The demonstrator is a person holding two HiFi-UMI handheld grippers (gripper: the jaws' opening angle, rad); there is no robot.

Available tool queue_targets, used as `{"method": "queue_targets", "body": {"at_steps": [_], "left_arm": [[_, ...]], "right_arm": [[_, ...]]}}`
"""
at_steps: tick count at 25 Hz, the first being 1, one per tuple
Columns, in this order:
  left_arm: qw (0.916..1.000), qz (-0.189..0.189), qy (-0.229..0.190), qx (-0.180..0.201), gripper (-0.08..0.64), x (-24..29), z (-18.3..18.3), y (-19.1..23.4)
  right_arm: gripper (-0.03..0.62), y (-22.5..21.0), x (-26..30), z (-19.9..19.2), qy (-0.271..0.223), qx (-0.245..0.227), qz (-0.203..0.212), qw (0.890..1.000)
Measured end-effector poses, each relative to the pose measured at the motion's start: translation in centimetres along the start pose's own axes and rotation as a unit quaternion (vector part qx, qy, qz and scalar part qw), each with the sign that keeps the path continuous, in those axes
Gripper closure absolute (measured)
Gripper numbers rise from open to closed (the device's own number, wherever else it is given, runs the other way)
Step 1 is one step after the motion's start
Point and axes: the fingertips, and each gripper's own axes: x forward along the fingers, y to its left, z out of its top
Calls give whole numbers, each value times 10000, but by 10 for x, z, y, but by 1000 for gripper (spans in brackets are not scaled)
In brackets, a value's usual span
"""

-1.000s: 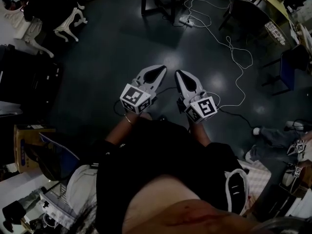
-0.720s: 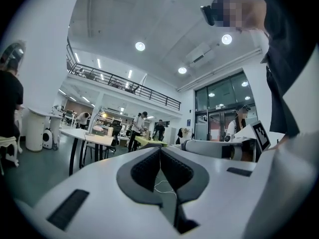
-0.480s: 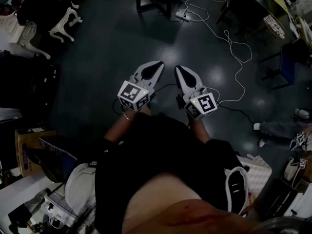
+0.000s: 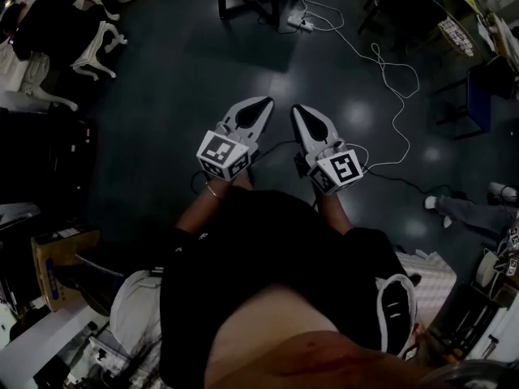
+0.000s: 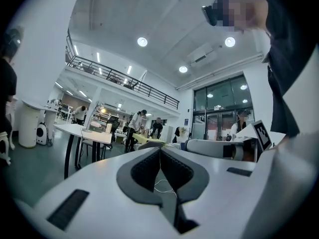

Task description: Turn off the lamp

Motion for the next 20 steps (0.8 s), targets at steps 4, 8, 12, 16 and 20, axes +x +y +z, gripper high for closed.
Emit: {"method": "queue_targets", "body": {"at_steps": [4,8,12,16,20], "left_arm": [[10000,39,-12,-7,555,7,4,29],[9999,111,-35,-3,555,10,9,58],[10000,65,-58,4,555,15,17,84],[10000,24,-63,-12,555,19,26,109],[10000,-17,-78,-15,555,17,36,139]], "right_arm": [[592,-9,29,-1,47,-27,2,10000],[592,-15,58,-4,72,-2,-11,10000],[592,-19,87,-5,97,-61,11,9999],[592,-21,115,-2,80,-45,0,10000],[592,-19,146,-4,82,-67,-8,9999]]}}
